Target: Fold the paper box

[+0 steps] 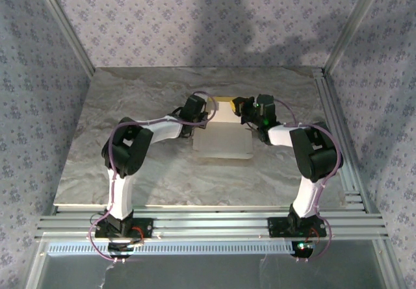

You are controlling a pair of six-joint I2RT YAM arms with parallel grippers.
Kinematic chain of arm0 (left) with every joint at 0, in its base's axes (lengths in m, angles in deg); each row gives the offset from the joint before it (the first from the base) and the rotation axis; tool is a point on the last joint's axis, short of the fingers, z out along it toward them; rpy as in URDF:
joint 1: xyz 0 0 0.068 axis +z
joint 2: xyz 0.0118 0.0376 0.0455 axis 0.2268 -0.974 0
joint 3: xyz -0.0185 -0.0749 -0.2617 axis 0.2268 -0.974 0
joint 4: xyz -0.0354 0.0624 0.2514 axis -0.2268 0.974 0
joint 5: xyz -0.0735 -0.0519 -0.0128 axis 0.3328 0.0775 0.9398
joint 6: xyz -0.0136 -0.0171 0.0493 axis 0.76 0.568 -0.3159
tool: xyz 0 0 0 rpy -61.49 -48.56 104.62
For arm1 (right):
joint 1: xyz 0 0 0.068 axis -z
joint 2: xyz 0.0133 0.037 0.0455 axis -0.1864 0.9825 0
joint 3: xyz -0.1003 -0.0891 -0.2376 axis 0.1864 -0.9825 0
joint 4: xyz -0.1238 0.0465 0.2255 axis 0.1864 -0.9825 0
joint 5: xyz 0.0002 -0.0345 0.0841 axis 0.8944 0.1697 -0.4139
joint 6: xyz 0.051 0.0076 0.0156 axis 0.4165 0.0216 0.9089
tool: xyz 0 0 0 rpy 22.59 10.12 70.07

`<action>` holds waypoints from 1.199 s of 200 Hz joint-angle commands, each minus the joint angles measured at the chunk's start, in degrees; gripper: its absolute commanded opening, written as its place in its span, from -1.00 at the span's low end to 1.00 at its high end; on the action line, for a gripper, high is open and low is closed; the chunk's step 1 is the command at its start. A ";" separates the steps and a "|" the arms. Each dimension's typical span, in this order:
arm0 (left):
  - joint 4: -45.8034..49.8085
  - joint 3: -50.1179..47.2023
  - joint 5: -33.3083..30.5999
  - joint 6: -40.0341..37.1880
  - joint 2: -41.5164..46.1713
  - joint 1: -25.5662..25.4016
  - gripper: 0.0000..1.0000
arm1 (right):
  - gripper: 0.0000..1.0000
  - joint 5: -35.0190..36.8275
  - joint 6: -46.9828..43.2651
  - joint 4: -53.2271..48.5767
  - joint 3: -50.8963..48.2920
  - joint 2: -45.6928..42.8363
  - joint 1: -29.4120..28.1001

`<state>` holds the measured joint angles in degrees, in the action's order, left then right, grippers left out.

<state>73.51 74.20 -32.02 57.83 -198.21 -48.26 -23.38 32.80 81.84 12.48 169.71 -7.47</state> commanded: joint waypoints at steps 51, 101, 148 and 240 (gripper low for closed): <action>0.42 -0.50 0.96 2.17 -0.44 0.07 -1.00 | -1.00 -3.59 0.16 -6.85 -0.36 2.42 -1.28; 20.90 8.87 -19.25 14.93 -3.86 -2.91 -1.00 | -1.00 -2.50 -0.21 -9.07 -0.05 1.61 -2.22; 31.97 13.77 -23.49 22.24 -6.42 -3.77 -1.00 | -1.00 -3.00 -1.25 -14.21 2.49 2.10 -2.93; 30.52 6.06 -23.15 18.19 0.35 -3.34 -1.00 | -0.11 -1.49 -14.81 -33.58 7.52 -10.87 -2.23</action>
<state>100.70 84.49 -50.90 78.33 -200.09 -52.72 -25.13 26.25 61.33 19.28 166.96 -9.83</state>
